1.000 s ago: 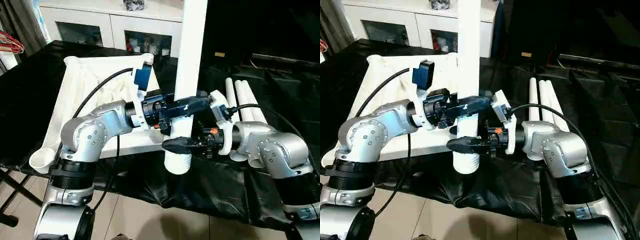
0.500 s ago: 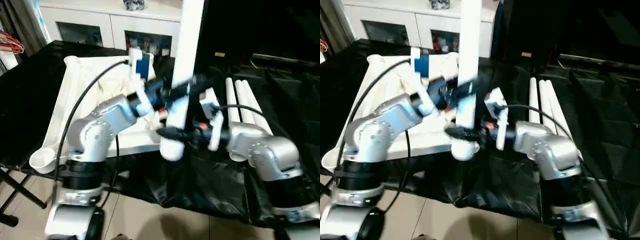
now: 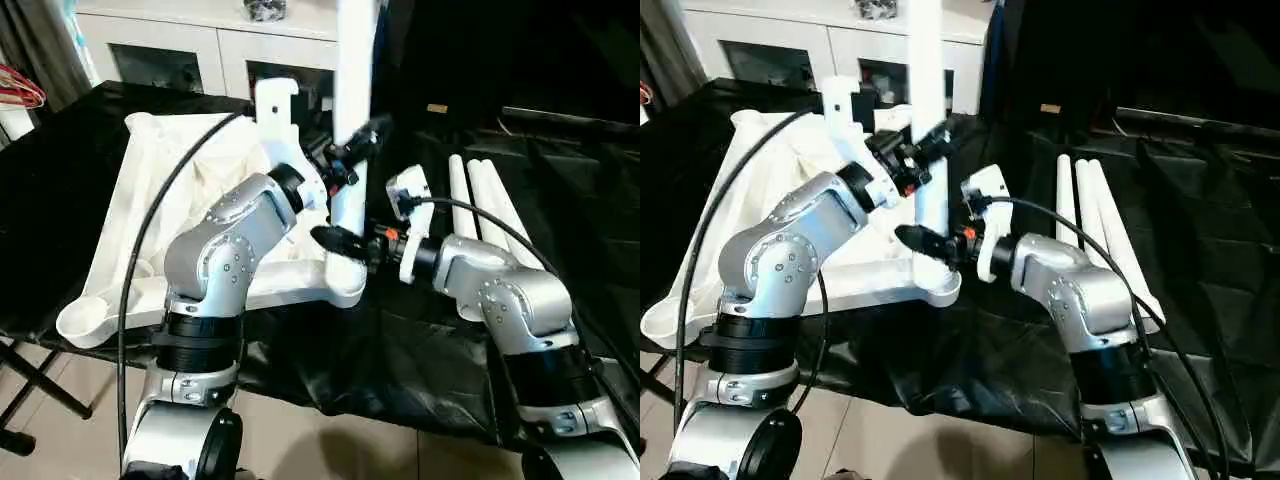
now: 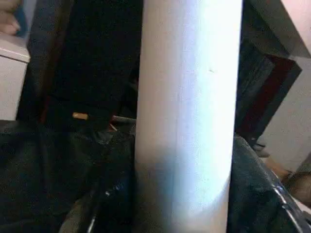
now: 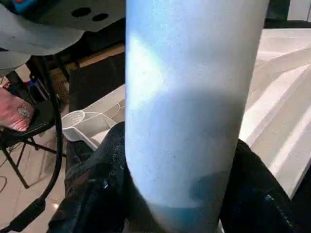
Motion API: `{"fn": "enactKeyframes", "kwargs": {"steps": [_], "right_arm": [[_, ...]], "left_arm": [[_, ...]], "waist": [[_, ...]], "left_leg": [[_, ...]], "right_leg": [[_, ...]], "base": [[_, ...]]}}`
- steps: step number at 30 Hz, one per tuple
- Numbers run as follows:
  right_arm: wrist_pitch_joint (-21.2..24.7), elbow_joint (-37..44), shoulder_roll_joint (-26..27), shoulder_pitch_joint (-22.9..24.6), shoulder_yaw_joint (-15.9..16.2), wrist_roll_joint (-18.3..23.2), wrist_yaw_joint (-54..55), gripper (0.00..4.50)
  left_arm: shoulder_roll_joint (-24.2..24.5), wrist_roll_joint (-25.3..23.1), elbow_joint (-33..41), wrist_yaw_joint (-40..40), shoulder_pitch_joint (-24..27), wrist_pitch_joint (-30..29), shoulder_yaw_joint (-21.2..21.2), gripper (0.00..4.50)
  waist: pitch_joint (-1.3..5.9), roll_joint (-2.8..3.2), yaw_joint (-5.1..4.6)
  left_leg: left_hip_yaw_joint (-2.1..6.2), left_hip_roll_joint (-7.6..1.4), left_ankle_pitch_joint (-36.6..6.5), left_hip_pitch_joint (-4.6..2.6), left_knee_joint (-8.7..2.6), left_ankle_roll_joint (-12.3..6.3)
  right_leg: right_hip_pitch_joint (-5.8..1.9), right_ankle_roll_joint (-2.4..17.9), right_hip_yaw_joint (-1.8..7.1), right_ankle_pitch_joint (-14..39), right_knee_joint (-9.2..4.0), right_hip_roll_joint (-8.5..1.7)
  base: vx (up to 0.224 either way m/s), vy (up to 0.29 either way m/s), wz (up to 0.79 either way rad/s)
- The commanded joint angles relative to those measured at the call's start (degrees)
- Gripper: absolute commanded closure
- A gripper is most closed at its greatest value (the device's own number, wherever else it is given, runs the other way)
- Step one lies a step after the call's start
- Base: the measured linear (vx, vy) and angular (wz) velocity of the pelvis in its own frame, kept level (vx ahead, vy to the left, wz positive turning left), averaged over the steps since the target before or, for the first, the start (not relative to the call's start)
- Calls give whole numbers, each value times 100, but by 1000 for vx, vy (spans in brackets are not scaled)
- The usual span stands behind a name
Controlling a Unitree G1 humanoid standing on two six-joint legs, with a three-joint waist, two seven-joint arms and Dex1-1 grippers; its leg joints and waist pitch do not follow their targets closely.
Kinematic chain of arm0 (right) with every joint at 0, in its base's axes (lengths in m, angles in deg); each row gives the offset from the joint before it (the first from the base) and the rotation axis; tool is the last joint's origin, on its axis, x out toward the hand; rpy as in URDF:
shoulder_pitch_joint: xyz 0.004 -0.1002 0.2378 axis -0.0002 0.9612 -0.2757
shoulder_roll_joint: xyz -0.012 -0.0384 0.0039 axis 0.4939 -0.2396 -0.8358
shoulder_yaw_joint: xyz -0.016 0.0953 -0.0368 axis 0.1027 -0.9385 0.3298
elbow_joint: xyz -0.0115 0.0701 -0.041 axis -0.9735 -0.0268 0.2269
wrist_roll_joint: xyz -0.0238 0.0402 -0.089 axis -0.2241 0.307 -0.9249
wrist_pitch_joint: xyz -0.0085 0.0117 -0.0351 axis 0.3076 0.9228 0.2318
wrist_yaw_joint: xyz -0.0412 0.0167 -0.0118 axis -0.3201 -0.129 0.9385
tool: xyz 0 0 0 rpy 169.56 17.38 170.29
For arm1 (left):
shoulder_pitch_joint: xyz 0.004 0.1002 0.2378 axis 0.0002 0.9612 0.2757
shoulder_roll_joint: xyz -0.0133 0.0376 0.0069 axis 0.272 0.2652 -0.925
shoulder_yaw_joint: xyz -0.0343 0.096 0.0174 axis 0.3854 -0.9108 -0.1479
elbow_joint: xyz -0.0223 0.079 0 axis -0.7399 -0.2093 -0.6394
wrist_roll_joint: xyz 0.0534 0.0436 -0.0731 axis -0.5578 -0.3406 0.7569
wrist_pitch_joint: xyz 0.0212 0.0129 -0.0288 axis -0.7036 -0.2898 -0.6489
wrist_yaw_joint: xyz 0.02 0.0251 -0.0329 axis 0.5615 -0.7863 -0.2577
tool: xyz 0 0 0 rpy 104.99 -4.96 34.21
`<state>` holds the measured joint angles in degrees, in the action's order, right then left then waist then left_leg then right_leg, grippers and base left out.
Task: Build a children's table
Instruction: Pick table leg
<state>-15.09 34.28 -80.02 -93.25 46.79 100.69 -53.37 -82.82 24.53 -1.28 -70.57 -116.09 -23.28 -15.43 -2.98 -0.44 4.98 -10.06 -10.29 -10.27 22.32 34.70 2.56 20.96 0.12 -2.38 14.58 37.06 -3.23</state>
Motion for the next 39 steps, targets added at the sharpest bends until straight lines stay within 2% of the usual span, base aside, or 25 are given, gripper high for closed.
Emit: {"fn": "enactKeyframes", "kwargs": {"steps": [1,3,5,6,7,8,9,14,17,21,25,39], "right_arm": [[-84,173,-64,-127,25,132,-201,201],[-55,201,-105,-106,41,169,-287,183],[6,272,-281,-34,82,282,-636,169],[8,284,-316,-21,92,299,-705,144],[8,284,-316,-21,92,299,-705,144],[34,329,-494,31,118,420,-1112,134],[70,351,-681,62,160,525,-1510,132],[92,334,-885,72,194,593,-1851,130],[163,366,-1088,84,140,846,-2343,130],[199,342,-1231,71,205,893,-2579,130],[119,238,-1293,64,338,663,-2519,130],[93,204,-1143,34,337,620,-2296,130]], "left_arm": [[61,-12,-76,-139,-21,-48,-72,252],[86,10,-58,-253,-7,-58,-113,260],[244,162,31,-703,17,-146,-256,262],[274,203,49,-790,19,-171,-279,264],[274,203,49,-790,19,-171,-279,264],[436,436,137,-1283,33,-307,-379,265],[577,615,159,-1727,29,-393,-425,265],[755,858,120,-2224,-18,-537,-400,265],[925,1411,27,-2843,-112,-867,-205,265],[985,1434,-190,-2930,-227,-844,-148,265],[973,1432,-249,-2915,-267,-815,-125,265],[965,1500,-210,-2992,-243,-891,-235,265]], "waist": [[411,12,-10],[412,20,-3],[411,25,1],[412,23,6],[410,25,2],[411,27,1],[411,29,0],[407,21,-4],[407,23,2],[411,10,-4],[413,7,7],[413,14,8]], "left_leg": [[108,-278,-166,-127,-319,-123],[109,-280,-148,-128,-316,-141],[110,-276,-180,-133,-317,-155],[108,-277,-179,-132,-316,-153],[104,-279,-191,-128,-318,-152],[109,-276,-201,-132,-319,-153],[107,-278,-240,-135,-319,-163],[98,-272,-232,-131,-314,-227],[92,-268,-235,-131,-307,-266],[91,-265,-211,-129,-301,-324],[99,-282,-162,-131,-302,-311],[94,-276,-228,-132,-305,-273]], "right_leg": [[-286,1363,263,-1143,-373,-449],[-284,1365,263,-1211,-364,-448],[-285,1361,259,-1183,-369,-443],[-284,1370,262,-1196,-361,-445],[-285,1383,263,-1198,-363,-446],[-283,1393,255,-1199,-355,-441],[-284,1407,255,-1154,-366,-443],[-283,1490,253,-1128,-359,-441],[-280,1591,251,-1074,-356,-441],[-284,1609,251,-1090,-359,-439],[-282,1615,247,-1086,-351,-450],[-283,1608,251,-1026,-355,-453]], "base": [[0,0,0],[0,0,0],[0,0,0],[0,0,0],[0,0,0],[0,0,0],[0,0,0],[0,0,0],[0,0,0],[0,0,0],[0,0,0],[0,0,0]]}}
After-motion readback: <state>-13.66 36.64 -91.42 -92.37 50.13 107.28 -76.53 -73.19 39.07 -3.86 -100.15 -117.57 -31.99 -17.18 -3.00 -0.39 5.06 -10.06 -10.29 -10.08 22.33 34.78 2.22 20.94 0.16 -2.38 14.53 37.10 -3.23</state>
